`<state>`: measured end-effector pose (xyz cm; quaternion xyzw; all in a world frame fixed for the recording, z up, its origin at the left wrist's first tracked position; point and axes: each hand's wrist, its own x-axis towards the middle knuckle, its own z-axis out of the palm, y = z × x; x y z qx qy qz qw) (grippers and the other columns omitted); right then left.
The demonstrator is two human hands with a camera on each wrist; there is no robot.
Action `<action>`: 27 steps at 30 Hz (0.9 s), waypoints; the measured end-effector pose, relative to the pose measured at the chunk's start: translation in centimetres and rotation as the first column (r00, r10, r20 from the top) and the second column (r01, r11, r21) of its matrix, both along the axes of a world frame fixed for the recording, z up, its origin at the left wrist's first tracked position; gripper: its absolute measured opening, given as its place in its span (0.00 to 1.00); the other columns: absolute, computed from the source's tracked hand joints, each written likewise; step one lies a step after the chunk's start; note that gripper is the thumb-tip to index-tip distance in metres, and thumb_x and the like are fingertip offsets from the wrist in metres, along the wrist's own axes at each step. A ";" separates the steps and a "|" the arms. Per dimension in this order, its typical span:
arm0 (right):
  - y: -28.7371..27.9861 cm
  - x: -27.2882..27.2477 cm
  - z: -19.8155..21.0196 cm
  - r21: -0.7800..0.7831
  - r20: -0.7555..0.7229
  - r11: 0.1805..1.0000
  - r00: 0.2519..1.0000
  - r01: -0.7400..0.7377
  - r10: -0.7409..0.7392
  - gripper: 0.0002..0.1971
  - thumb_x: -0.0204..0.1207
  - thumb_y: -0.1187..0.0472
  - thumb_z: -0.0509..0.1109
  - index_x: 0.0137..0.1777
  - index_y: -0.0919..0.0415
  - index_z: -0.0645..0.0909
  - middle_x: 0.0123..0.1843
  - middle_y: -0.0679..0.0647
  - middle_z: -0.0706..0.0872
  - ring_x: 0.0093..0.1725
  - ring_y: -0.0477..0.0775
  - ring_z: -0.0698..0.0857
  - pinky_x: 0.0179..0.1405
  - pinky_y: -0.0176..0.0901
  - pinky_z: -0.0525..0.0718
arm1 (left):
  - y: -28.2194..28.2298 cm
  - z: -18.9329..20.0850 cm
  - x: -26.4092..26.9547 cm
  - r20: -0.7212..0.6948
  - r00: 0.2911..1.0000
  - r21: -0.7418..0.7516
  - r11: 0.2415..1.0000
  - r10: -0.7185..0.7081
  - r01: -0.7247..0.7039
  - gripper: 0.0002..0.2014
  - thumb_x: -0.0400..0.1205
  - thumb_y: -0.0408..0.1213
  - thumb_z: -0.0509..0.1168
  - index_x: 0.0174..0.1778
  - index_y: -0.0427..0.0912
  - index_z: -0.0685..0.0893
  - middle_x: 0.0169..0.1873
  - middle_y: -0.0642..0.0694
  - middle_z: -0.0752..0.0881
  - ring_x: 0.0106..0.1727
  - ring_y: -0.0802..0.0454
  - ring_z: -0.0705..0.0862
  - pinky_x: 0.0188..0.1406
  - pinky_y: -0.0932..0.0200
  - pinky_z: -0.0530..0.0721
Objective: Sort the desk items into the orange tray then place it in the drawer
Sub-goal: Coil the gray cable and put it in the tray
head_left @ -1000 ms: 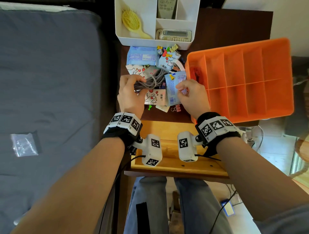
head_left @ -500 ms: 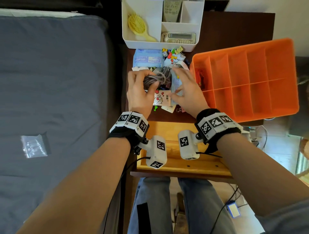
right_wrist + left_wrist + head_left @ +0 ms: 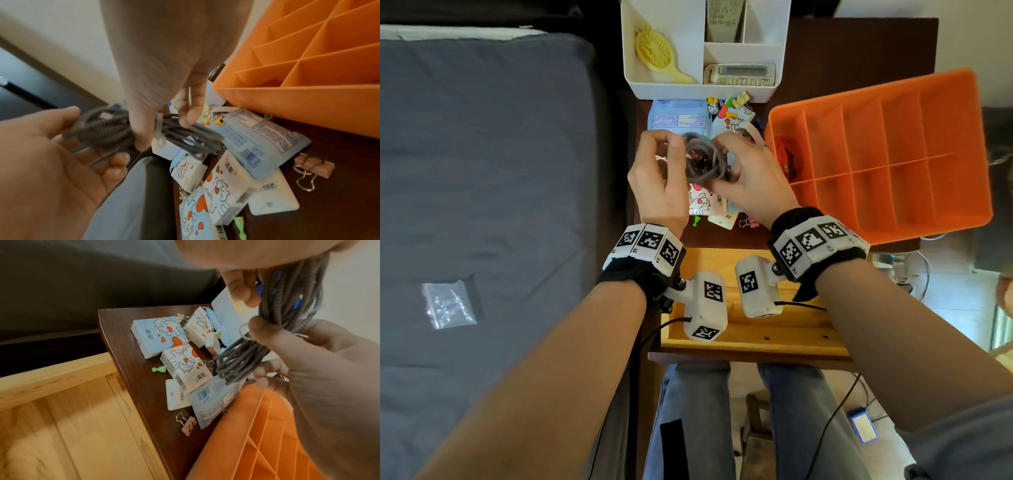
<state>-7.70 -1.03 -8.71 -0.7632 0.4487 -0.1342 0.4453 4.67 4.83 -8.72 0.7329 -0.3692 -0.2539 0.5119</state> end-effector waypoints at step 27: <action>-1.1 -17.4 -1.5 -0.042 -0.210 0.935 0.911 0.353 -0.354 0.18 0.72 0.46 0.73 0.52 0.60 0.80 0.38 0.45 0.82 0.41 0.53 0.83 0.37 0.45 0.76 | -0.6 -4.1 -13.2 -0.068 0.959 0.483 0.832 -0.275 0.273 0.19 0.75 0.27 0.68 0.61 0.43 0.77 0.55 0.43 0.80 0.33 0.51 0.81 0.48 0.50 0.83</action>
